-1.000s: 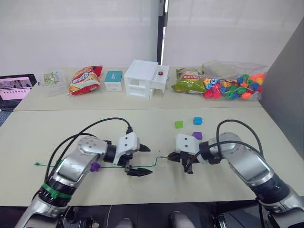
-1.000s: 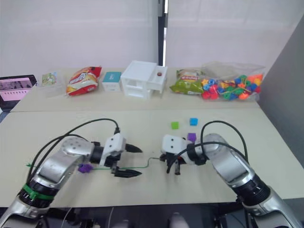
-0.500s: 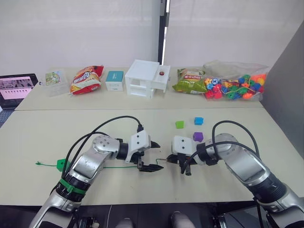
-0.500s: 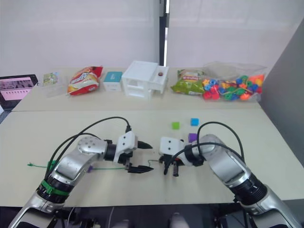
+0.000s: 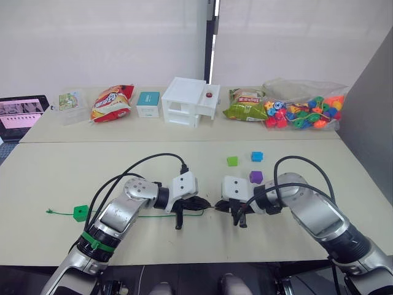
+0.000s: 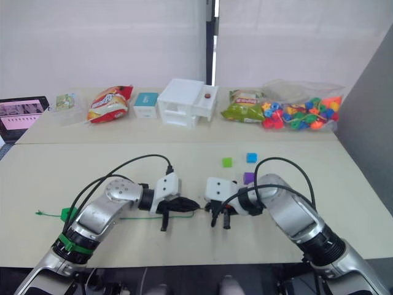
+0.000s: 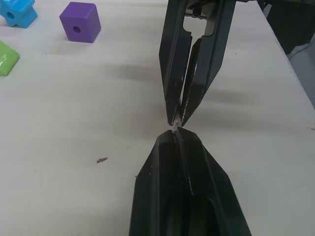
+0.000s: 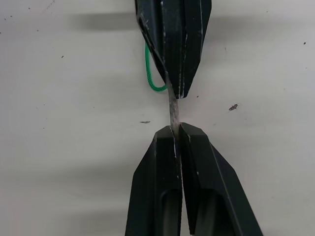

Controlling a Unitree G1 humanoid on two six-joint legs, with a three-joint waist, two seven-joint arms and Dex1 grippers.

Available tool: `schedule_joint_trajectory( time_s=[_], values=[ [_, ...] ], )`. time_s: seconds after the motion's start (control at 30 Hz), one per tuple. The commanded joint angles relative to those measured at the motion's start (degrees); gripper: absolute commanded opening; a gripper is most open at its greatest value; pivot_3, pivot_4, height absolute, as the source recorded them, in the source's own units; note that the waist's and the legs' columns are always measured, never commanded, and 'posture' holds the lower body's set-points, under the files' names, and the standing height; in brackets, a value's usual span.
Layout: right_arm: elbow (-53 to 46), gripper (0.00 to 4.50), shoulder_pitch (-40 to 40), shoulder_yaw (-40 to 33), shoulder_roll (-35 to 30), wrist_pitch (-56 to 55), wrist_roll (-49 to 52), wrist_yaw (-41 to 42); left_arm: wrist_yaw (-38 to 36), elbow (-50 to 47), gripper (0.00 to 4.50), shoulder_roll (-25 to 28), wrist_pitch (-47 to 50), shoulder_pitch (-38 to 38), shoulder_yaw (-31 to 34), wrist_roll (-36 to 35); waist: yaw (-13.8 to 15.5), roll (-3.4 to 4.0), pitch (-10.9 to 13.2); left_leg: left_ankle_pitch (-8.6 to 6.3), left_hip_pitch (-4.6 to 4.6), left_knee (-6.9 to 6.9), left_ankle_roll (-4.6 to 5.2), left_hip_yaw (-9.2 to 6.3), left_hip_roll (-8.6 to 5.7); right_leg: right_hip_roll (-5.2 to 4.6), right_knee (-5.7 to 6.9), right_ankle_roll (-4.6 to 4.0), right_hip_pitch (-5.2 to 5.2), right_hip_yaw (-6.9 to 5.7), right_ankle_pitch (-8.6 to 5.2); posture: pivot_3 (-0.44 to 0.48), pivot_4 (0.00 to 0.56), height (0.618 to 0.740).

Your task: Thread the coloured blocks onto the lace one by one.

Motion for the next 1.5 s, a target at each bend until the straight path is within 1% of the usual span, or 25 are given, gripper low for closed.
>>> schedule_joint_trajectory(
  time_s=[0.03, 0.2, 0.27, 0.33, 0.4, 0.43, 0.47, 0.5, 0.63, 0.9, 1.0, 1.13, 1.5],
  values=[
    [-2.2, 0.00, -0.7, -0.8, 0.1, 0.1, 0.8, 0.2, 0.2, -0.5, 0.05, -0.4, -0.8, -0.6, 0.0, 0.1, 0.0, 0.00, 0.0, 0.00, 0.00, 0.00, 0.00, 0.00, 0.00, 0.00, 0.00, 0.00, 0.00, 0.00, 0.00, 0.000, 0.150, 0.740],
    [-2.3, 0.00, -0.6, -0.8, 0.0, 0.3, 0.7, 0.1, 0.3, 0.1, 0.05, -0.7, -0.9, -1.2, 0.1, 0.4, 0.0, 0.00, 0.0, 0.00, 0.00, 0.00, 0.00, 0.00, 0.00, 0.00, 0.00, 0.00, 0.00, 0.00, 0.00, 0.000, 0.150, 0.740],
    [-2.2, 0.00, -0.6, -0.8, 0.0, 0.3, 0.5, 0.0, 0.3, -0.4, 0.05, -1.1, 0.1, -1.3, 1.2, -0.9, 0.0, 0.00, 0.0, 0.00, 0.00, 0.00, 0.00, 0.00, 0.00, 0.00, 0.00, 0.00, 0.00, 0.00, 0.00, 0.000, 0.150, 0.740],
    [-2.2, 0.00, -0.6, -0.8, -0.1, 0.3, 0.5, 0.0, -1.3, -1.9, 0.59, -0.5, 1.2, -1.3, 1.1, -2.1, 0.0, 0.00, 0.0, 0.00, 0.00, 0.00, 0.00, 0.00, 0.00, 0.00, 0.00, 0.00, 0.00, 0.00, 0.00, 0.000, 0.150, 0.740],
    [-2.2, 0.00, -0.6, -0.8, -0.2, 0.4, 0.5, 0.0, -0.6, -2.1, 1.19, -0.1, 0.8, -1.7, 0.3, -0.4, 0.0, 0.00, 0.0, 0.00, 0.00, 0.00, 0.00, 0.00, 0.00, 0.00, 0.00, 0.00, 0.00, 0.00, 0.00, 0.000, 0.150, 0.740],
    [-2.2, 0.00, -0.6, -0.9, -0.3, 0.4, 0.5, 0.0, -0.1, -1.9, 1.56, 0.1, 0.7, -1.9, -0.2, 0.6, 0.0, 0.00, 0.0, 0.00, 0.00, 0.00, 0.00, 0.00, 0.00, 0.00, 0.00, 0.00, 0.00, 0.00, 0.00, 0.000, 0.150, 0.740],
    [-2.3, 0.00, -0.5, -0.9, -0.3, 0.4, 0.5, 0.0, -0.4, -1.7, 1.84, 0.5, 0.2, -1.9, -0.8, 1.3, 0.0, 0.00, 0.0, 0.00, 0.00, 0.00, 0.00, 0.00, 0.00, 0.00, 0.00, 0.00, 0.00, 0.00, 0.00, 0.000, 0.150, 0.740],
    [-2.3, 0.00, -0.5, -0.9, -0.3, 0.4, 0.5, -0.1, -0.8, -1.5, 2.22, 0.7, -0.1, -1.9, -1.2, 1.7, 0.0, 0.00, 0.0, 0.00, 0.00, 0.00, 0.00, 0.00, 0.00, 0.00, 0.00, 0.00, 0.01, 0.00, 0.00, 0.000, 0.150, 0.740],
    [-2.4, 0.00, -0.5, -0.9, -0.3, 0.6, 0.6, -0.1, 0.2, 0.2, 2.22, 0.0, -1.7, -1.8, -1.8, 3.1, 0.0, 0.00, 0.0, 0.00, 0.00, 0.00, 0.00, 0.00, 0.00, 0.00, 0.00, 0.00, 0.01, 0.00, 0.00, 0.000, 0.150, 0.740],
    [-3.0, 0.00, -0.3, -1.2, -0.6, 1.1, 0.8, -0.1, -0.3, 1.3, 2.22, -0.7, -2.5, -1.7, -1.9, 3.0, 0.0, 0.00, 0.0, 0.00, 0.00, 0.00, 0.00, 0.00, 0.00, 0.00, 0.00, 0.00, 0.00, 0.00, 0.00, 0.000, 0.150, 0.740],
    [-3.1, 0.00, -0.2, -1.2, -0.7, 1.3, 0.8, -0.2, -0.3, 1.4, 1.46, -0.9, -2.4, -1.7, -1.8, 3.0, 0.0, 0.00, 0.0, 0.00, 0.00, 0.00, 0.00, 0.00, 0.00, 0.00, 0.00, 0.00, 0.00, 0.00, 0.00, 0.000, 0.150, 0.740],
    [-3.4, 0.00, -0.1, -1.2, -0.8, 1.5, 1.0, -0.3, -0.5, 1.5, 0.06, -0.9, -2.4, -1.7, -1.9, 2.9, 0.0, 0.00, 0.0, 0.00, 0.00, 0.00, 0.00, 0.00, -0.01, 0.00, 0.00, 0.00, 0.01, 0.00, 0.00, 0.000, 0.150, 0.740],
    [-4.8, 0.00, 0.6, -0.8, -1.6, 2.8, 1.6, 0.1, 0.0, 2.1, 0.02, -1.5, -2.4, -2.2, -1.5, 3.1, 0.1, 0.00, 0.0, 0.00, 0.00, 0.00, 0.00, 0.00, -0.01, 0.00, -0.01, 0.00, 0.01, 0.00, 0.00, 0.000, 0.150, 0.740]
  ],
)
